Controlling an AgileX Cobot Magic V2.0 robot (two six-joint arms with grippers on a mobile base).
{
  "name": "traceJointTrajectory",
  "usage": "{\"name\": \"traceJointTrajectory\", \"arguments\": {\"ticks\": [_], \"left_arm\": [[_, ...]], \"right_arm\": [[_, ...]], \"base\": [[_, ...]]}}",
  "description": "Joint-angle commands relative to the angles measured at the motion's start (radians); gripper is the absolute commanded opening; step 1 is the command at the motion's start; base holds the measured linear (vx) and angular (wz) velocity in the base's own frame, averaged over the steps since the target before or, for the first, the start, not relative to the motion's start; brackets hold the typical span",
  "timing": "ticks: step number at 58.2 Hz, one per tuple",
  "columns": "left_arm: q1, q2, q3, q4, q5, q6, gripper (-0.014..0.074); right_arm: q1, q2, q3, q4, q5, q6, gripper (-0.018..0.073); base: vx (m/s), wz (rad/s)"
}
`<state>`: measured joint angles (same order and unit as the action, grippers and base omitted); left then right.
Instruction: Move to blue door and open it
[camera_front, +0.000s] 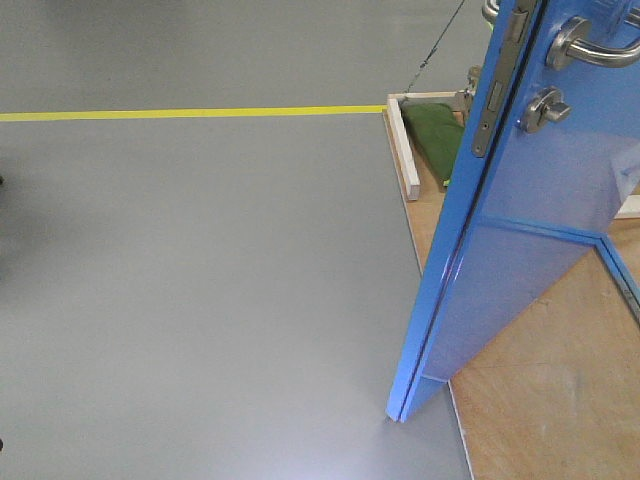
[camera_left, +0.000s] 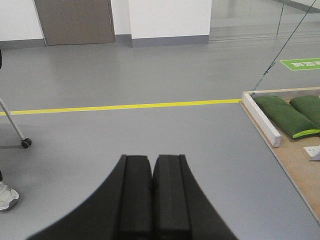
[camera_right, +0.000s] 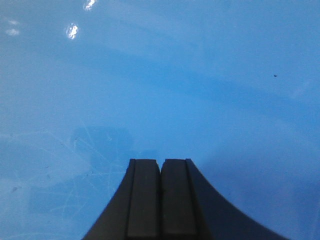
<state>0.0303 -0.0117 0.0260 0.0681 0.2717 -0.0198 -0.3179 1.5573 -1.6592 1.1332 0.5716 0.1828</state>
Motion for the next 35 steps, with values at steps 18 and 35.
{"name": "traceJointTrajectory", "arguments": {"ticks": [18, 35], "left_arm": [[0.001, -0.014, -0.027, -0.003, -0.081, -0.007, 0.0073], [0.001, -0.014, -0.027, -0.003, -0.081, -0.007, 0.0073]], "right_arm": [[-0.001, -0.038, -0.033, 0.033, -0.038, -0.012, 0.0011], [-0.001, -0.038, -0.033, 0.033, -0.038, -0.012, 0.0011]], "base": [[0.00, 0.02], [0.02, 0.06]]}}
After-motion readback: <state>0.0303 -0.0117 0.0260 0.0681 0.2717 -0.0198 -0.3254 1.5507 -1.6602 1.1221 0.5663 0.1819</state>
